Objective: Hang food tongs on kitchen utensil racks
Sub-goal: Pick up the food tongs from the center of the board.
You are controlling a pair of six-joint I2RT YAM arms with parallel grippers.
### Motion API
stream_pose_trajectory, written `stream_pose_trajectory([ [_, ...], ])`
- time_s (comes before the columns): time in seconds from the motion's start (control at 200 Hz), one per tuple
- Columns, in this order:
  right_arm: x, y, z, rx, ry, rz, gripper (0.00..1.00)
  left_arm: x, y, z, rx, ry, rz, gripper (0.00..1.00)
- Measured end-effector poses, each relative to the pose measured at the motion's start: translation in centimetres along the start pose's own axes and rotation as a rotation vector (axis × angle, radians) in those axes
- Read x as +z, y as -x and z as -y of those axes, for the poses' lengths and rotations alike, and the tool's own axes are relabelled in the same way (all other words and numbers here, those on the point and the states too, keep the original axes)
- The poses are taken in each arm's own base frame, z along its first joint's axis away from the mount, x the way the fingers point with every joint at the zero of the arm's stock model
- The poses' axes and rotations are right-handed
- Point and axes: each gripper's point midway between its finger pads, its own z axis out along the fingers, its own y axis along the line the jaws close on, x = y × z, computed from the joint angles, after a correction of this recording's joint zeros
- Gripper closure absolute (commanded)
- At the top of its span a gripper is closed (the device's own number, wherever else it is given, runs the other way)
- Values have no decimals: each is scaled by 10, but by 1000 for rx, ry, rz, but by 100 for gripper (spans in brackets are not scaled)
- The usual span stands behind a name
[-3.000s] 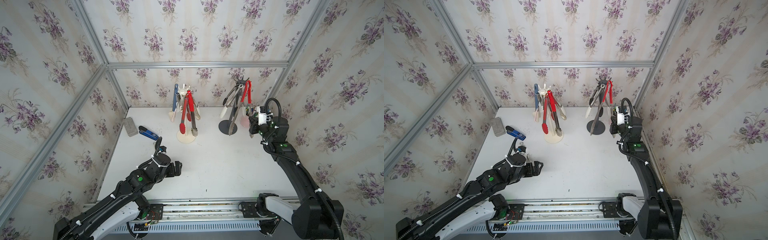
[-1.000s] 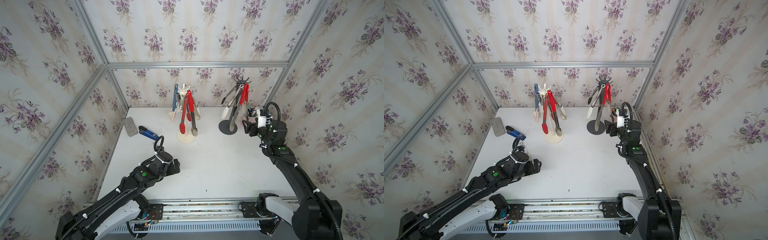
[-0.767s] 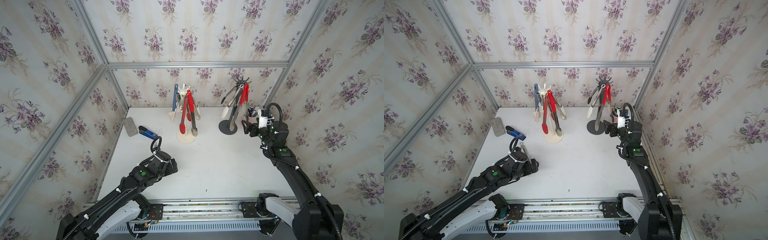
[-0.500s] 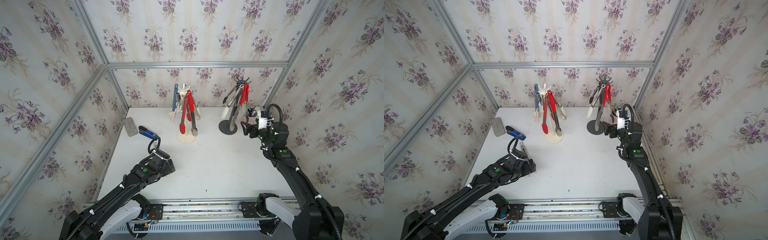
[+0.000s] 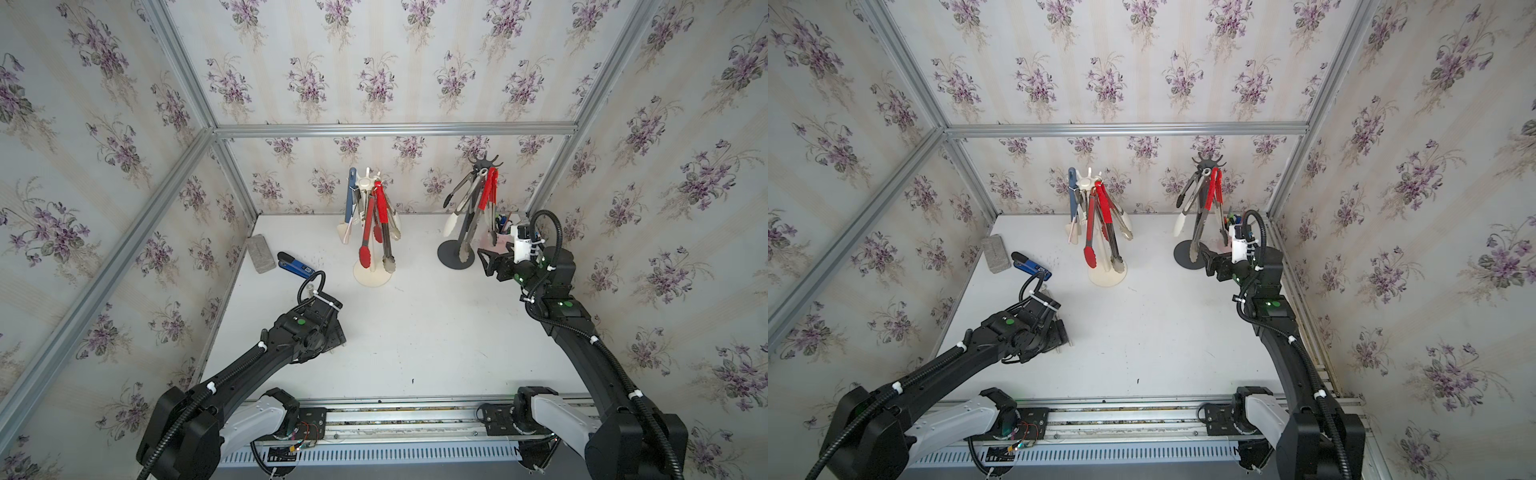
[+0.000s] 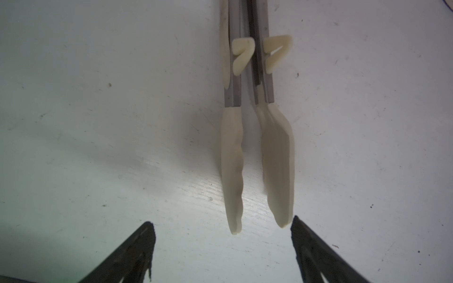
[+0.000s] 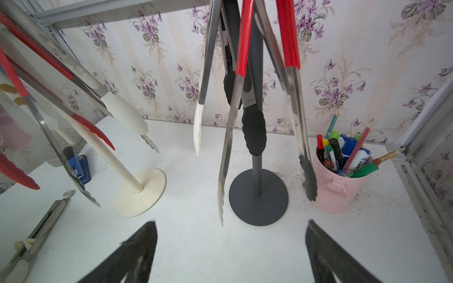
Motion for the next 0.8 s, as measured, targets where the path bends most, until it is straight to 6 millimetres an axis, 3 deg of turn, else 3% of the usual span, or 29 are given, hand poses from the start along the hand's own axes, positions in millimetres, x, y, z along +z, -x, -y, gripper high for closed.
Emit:
stream_pose_trajectory([
  [0.19, 0, -5, -3, 14, 16, -9, 7, 7, 0, -3, 15, 36, -25, 33],
  [0.41, 0, -9, -5, 24, 29, -16, 6, 16, 1, -6, 23, 70, -49, 44],
  [0.535, -1, -10, -7, 24, 36, -17, 6, 24, 2, -7, 31, 82, -66, 58],
  [0.799, -4, -9, -10, 21, 47, -10, 6, 33, 1, -4, 50, 83, -91, 73],
])
